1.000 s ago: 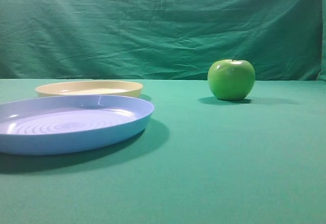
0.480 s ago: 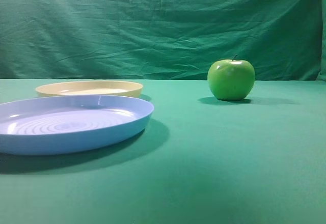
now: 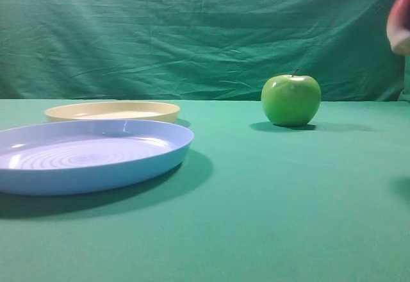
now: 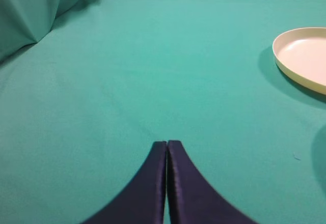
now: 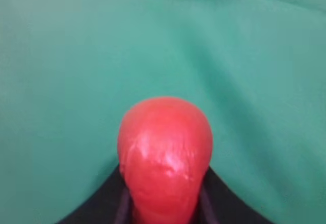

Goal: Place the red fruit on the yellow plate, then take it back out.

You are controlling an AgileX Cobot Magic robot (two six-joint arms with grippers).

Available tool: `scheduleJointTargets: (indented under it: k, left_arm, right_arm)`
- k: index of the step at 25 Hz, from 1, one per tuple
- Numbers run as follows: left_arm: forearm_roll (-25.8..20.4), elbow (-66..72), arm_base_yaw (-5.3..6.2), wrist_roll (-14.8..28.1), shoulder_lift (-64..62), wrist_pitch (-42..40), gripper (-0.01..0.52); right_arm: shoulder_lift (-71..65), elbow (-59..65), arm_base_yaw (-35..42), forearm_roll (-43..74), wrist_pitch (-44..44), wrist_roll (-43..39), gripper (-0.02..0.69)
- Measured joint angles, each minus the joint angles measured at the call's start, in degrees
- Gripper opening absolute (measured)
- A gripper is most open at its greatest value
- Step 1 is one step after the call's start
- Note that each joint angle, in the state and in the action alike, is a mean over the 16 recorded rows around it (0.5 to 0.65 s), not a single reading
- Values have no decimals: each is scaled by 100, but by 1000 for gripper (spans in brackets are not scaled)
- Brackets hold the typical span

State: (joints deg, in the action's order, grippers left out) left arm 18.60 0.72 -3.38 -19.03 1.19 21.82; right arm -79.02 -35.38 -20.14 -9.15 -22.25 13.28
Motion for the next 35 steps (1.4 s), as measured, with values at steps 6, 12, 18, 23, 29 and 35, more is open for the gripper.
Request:
scheduleJointTargets:
  k: [6,12,18,23,29,35]
  left_arm:
    - [0,0,0,0,0,0,0]
    - [0,0,0,2,0,0,0]
    - [0,0,0,6,0,0,0]
    - [0,0,0,10,0,0,0]
    - [0,0,0,11,0,0,0]
    - [0,0,0,11,0,0,0]
  right_arm:
    - [-495,234,0,-17,549,2,301]
    - [-804,107,0,-24,471,2,473]
    - [-786,-408,0,7,-224,-2,617]
    - [-598,-1098,0,102,-1144,-9,594]
    - [-100,-1907,0,242,-2215,-18,427]
    - [688,-2346,0,324,-2946,-24,195]
